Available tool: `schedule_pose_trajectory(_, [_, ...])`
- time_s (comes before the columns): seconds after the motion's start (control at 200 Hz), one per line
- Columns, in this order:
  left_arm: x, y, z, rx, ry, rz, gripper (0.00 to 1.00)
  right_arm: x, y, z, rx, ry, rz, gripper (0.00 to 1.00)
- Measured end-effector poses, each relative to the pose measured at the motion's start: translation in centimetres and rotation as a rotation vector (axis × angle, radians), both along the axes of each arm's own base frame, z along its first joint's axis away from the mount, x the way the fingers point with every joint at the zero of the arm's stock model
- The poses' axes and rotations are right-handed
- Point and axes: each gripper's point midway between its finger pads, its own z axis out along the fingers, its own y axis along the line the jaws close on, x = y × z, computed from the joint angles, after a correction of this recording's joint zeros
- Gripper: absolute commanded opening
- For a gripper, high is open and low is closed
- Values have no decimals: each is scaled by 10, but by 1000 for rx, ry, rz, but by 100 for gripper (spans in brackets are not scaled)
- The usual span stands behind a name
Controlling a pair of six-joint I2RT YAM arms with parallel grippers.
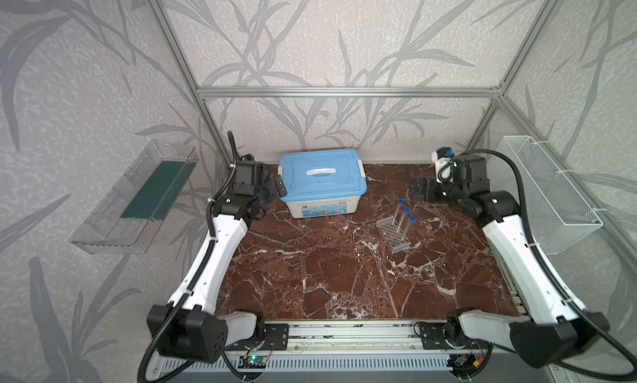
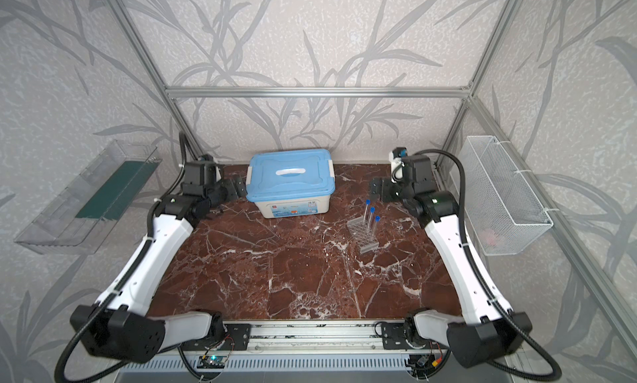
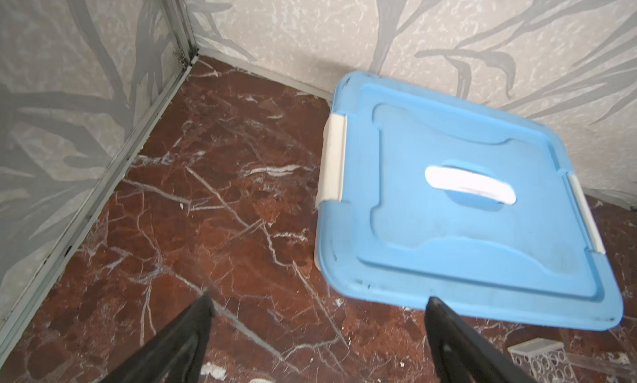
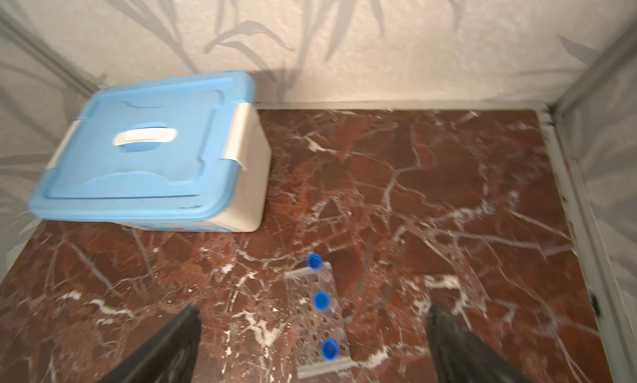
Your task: Organize the chemistry lab equipment
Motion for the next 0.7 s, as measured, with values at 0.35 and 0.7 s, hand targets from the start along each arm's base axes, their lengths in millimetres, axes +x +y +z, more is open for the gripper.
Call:
schedule_pose_trajectory(0.35, [-40,33,-114,116,130,133,99,-47,-80,-150,-14,253,-278,99])
schedule_pose_trajectory(0.7, [-37,75,-144,371,4,223,99,-13,-105,-206,-71,120,-338,99])
